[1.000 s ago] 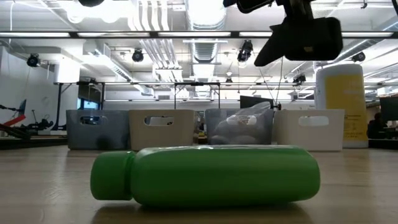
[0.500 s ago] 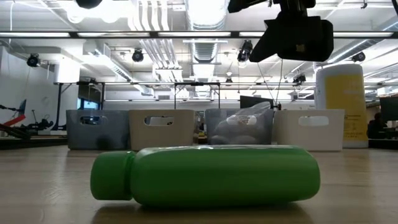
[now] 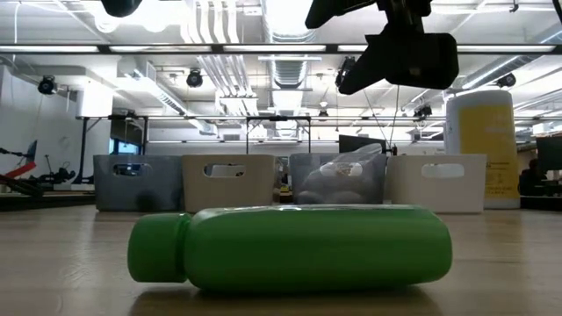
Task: Pick & Place Travel size toiletries
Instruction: Put the green shampoo into the gray bin
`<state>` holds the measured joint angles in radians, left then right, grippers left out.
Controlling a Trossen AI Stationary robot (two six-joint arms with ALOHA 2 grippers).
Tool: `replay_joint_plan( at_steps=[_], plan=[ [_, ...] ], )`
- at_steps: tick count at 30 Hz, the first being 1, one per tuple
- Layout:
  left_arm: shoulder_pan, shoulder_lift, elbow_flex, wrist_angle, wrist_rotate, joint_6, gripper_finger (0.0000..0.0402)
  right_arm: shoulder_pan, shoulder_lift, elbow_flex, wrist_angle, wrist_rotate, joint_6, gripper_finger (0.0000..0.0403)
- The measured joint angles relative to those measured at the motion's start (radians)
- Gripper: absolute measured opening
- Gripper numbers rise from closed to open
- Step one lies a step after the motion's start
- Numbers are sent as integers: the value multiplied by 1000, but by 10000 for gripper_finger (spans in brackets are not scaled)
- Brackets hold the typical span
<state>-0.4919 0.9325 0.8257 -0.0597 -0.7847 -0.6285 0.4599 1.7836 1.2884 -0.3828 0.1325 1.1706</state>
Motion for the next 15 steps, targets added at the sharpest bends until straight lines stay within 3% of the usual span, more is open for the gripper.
replay_joint_plan(
  at_steps=[15],
  plan=[
    [12,0,0,0,-26,-1,236,0,0,0,3,96,-15,290]
  ],
)
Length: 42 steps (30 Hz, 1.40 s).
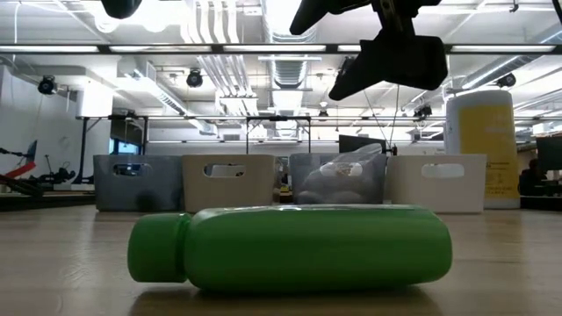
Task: Pick & Place Travel size toiletries
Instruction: Put the green shampoo into the gray bin
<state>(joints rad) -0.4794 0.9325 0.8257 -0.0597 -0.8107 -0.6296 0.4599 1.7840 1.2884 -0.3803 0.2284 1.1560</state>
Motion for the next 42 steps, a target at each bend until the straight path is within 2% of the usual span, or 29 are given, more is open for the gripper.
replay_joint_plan(
  at_steps=[28,36,42],
  plan=[
    [2,0,0,1,0,0,236,0,0,0,4,3,-7,338],
    [5,0,0,6,0,0,236,0,0,0,7,2,-4,343],
    [5,0,0,6,1,0,236,5,0,0,62,-1,18,328]
  ],
)
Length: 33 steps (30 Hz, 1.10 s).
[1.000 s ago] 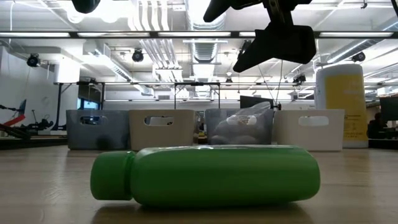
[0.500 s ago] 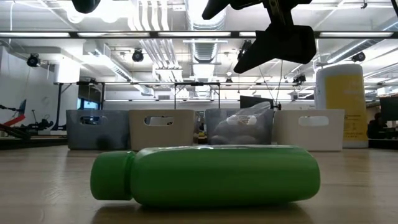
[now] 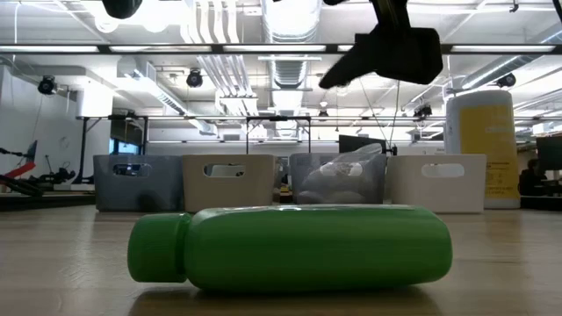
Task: Pick & Place Travel size toiletries
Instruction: Put the green shampoo into the gray bin
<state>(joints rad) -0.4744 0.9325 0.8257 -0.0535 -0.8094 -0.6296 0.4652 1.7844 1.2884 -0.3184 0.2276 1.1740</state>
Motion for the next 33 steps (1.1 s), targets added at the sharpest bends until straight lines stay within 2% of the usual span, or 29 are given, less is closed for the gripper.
replay_joint_plan(
  at_steps=[8,19,33],
  plan=[
    [0,2,-16,1,13,-39,236,-3,0,0,15,6,13,303],
    [2,3,-27,1,10,-42,236,-23,0,0,4,9,-81,272],
    [9,3,-27,20,-18,-41,236,-97,0,0,-8,-14,-148,298]
  ],
)
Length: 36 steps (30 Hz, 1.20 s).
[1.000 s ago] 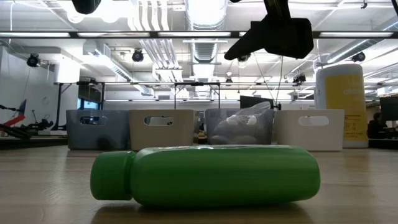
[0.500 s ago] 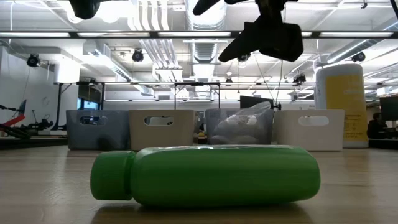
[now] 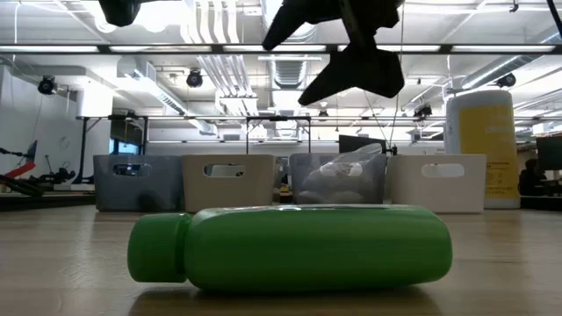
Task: Pick & Place Travel size toiletries
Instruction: Put the green shampoo into the gray bin
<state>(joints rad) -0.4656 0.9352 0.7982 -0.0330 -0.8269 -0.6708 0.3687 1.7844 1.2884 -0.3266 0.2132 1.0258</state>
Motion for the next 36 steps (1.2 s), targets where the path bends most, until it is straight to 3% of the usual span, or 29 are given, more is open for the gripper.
replay_joint_plan(
  at_steps=[6,36],
  plan=[
    [1,0,0,5,-38,0,236,4,0,0,-100,-103,-68,304],
    [6,0,0,3,-66,1,236,6,0,0,-122,-65,-6,237]
  ],
)
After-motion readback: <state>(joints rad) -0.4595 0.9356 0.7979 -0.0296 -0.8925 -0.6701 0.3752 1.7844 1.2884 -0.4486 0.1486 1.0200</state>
